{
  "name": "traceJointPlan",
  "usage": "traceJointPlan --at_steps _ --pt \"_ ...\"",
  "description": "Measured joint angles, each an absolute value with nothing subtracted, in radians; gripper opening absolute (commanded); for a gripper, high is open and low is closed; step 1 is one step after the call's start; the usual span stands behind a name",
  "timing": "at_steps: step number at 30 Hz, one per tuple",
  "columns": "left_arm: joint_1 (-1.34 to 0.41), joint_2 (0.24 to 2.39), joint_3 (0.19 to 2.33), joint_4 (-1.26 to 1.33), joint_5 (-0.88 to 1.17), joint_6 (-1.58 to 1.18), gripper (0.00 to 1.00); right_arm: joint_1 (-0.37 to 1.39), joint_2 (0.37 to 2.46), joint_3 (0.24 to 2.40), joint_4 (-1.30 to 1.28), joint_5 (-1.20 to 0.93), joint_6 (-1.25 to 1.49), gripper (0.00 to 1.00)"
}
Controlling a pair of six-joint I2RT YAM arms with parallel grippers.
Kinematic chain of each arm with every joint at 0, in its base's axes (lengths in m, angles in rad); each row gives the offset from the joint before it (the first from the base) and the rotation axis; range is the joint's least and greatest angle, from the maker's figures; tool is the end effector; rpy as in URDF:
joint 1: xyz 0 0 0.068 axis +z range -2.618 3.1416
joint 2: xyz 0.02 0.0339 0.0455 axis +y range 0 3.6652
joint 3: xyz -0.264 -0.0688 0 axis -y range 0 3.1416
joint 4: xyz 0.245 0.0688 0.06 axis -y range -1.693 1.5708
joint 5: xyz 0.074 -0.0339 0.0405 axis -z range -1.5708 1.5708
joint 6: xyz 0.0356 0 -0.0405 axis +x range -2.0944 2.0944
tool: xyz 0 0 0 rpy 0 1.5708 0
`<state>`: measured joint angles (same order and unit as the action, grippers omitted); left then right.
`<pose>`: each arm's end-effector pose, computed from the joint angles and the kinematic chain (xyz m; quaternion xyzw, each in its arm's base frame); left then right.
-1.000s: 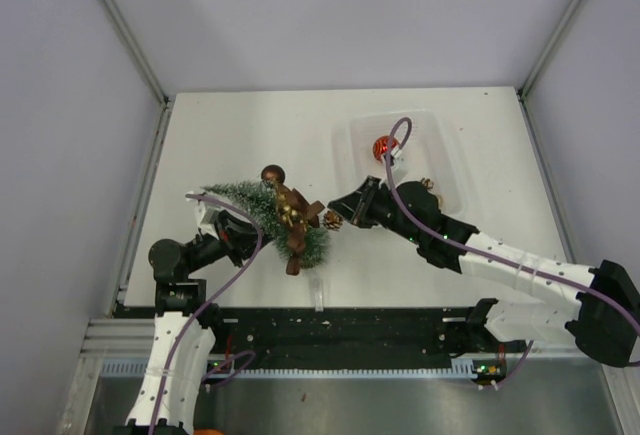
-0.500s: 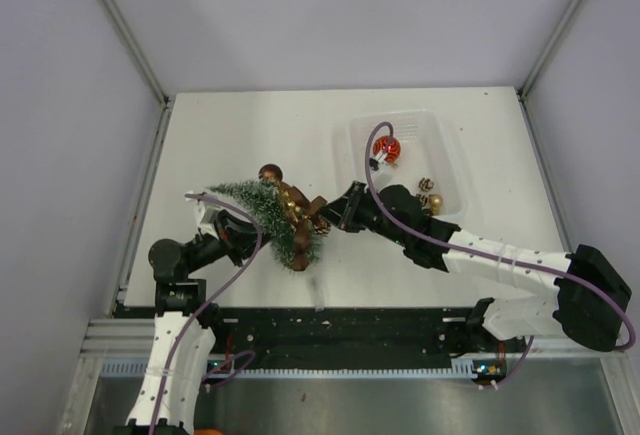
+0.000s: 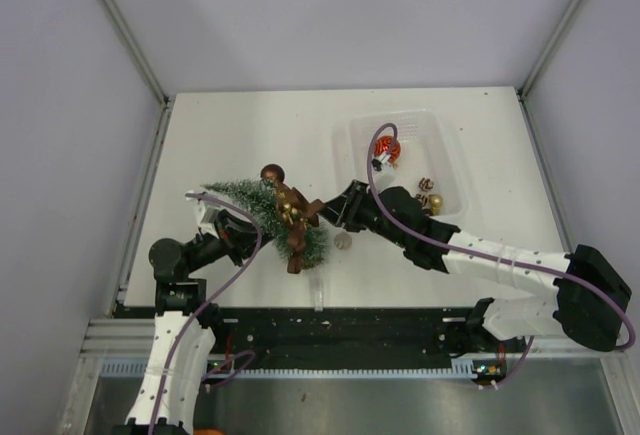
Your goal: Decorate the small christmas tree
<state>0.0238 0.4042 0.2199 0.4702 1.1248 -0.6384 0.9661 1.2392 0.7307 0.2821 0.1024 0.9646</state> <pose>0.1156 -0.0294 0.2566 0.2389 0.6181 -0.5094 0.5489 0.1644 0.2315 0.2717 0.0313 0.7815 0.4886 0.3869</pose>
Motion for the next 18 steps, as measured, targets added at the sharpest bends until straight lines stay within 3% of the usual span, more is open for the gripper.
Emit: traceJointPlan --at_steps 11,15,18 --pt "0.024 0.404 0.220 0.470 1.125 -0.638 0.00 0.966 1.232 0.727 0.256 0.125 0.960 0.37" --pt "0.024 0.404 0.220 0.470 1.125 -0.638 0.00 0.918 1.220 0.750 0.131 0.157 0.936 0.46" --pt "0.024 0.404 0.220 0.470 1.125 -0.638 0.00 0.790 1.238 0.824 -0.016 0.170 0.899 0.53"
